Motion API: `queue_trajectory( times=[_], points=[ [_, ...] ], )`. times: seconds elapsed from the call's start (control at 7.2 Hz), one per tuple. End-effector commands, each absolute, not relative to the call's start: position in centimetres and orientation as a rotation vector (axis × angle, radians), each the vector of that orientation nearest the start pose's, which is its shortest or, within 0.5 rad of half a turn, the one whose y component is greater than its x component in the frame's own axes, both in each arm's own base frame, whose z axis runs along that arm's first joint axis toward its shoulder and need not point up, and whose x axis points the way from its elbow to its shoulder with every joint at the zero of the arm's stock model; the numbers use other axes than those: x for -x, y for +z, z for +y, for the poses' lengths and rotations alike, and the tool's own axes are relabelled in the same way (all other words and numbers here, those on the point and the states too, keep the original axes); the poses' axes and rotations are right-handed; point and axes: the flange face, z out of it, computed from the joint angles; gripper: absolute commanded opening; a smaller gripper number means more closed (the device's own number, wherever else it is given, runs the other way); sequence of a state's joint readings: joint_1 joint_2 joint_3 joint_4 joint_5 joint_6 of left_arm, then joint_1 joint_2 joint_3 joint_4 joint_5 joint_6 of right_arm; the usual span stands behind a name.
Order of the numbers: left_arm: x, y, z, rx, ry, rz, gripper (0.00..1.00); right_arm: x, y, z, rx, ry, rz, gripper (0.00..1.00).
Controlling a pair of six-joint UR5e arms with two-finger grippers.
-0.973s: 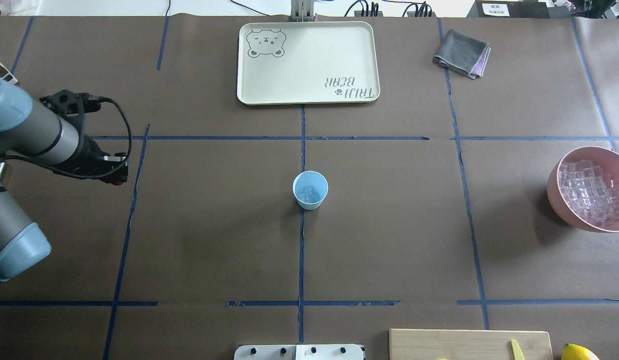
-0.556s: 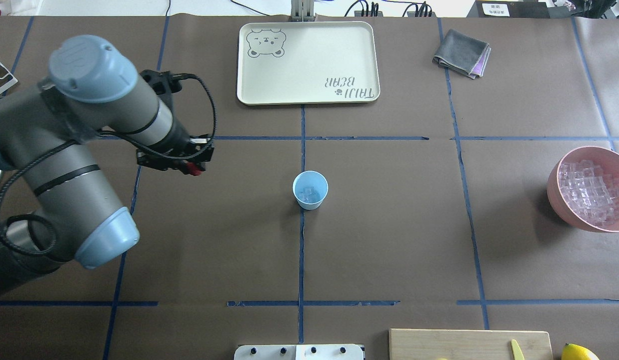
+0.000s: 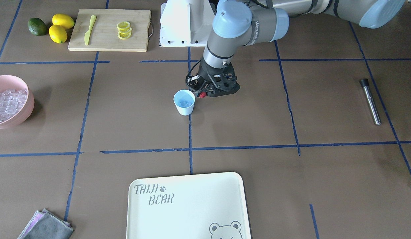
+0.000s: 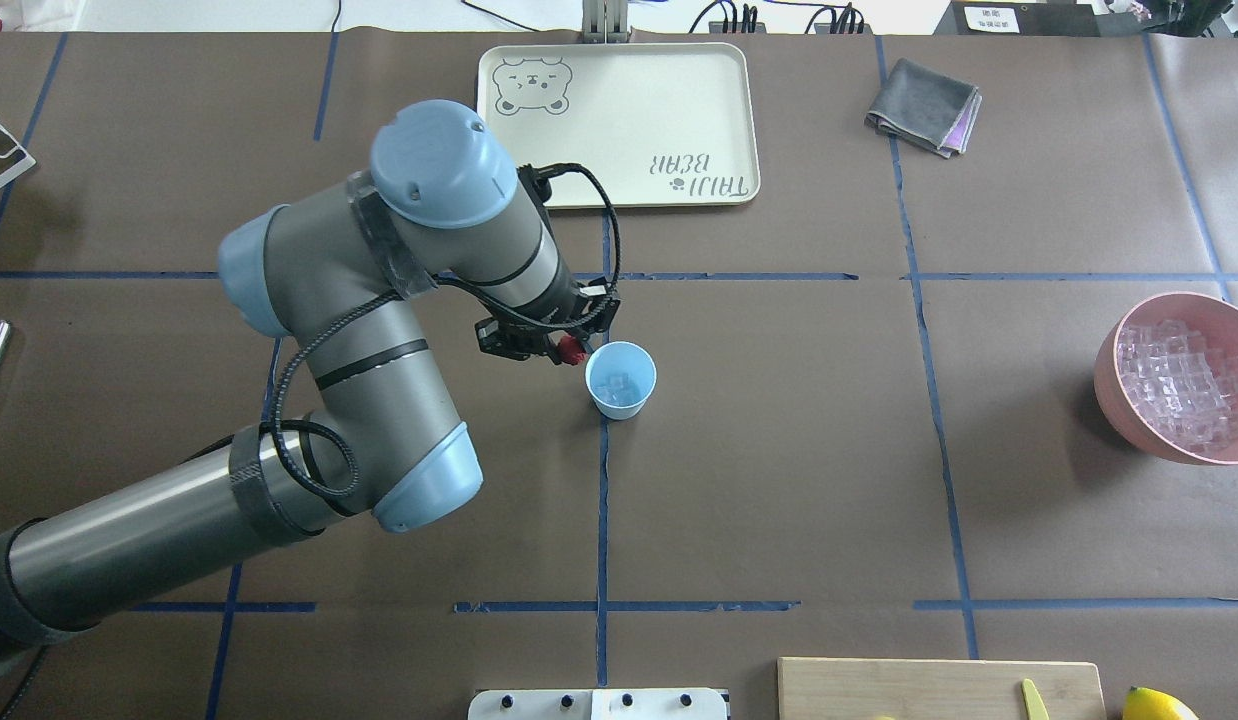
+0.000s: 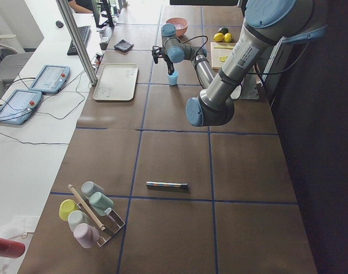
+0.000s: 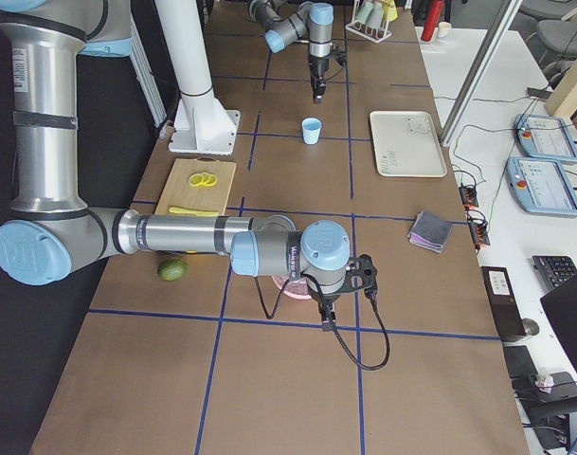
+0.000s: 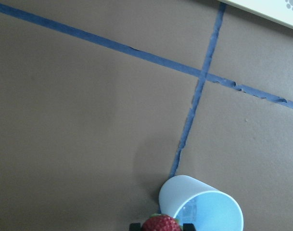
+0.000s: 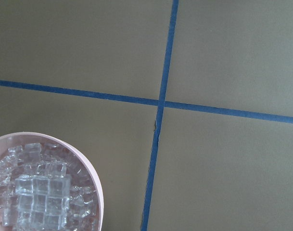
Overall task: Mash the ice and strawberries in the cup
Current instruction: 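Carry the strawberry with the left gripper over the light-blue cup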
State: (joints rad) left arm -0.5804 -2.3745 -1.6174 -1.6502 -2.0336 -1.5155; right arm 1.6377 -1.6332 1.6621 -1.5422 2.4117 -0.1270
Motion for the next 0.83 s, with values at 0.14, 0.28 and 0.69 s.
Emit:
queue_trajectory(
  times=[0.14, 0.28, 0.69],
  points=[
    [-56.3, 12.3, -43.7, 0.132, -0.239, 1.008, 0.0, -9.0, 63.9, -46.1, -0.128, -0.075, -0.834, 0.99],
    [-56.4, 12.5, -43.7, 0.133, -0.239, 1.005, 0.0, -9.0, 63.9, -46.1, -0.128, -0.075, -0.835, 0.99],
    [-57.4, 12.2, -44.7, 0.096, -0.248, 1.009, 0.0, -9.0, 63.9, -46.1, -0.128, -0.075, -0.835, 0.99]
  ],
)
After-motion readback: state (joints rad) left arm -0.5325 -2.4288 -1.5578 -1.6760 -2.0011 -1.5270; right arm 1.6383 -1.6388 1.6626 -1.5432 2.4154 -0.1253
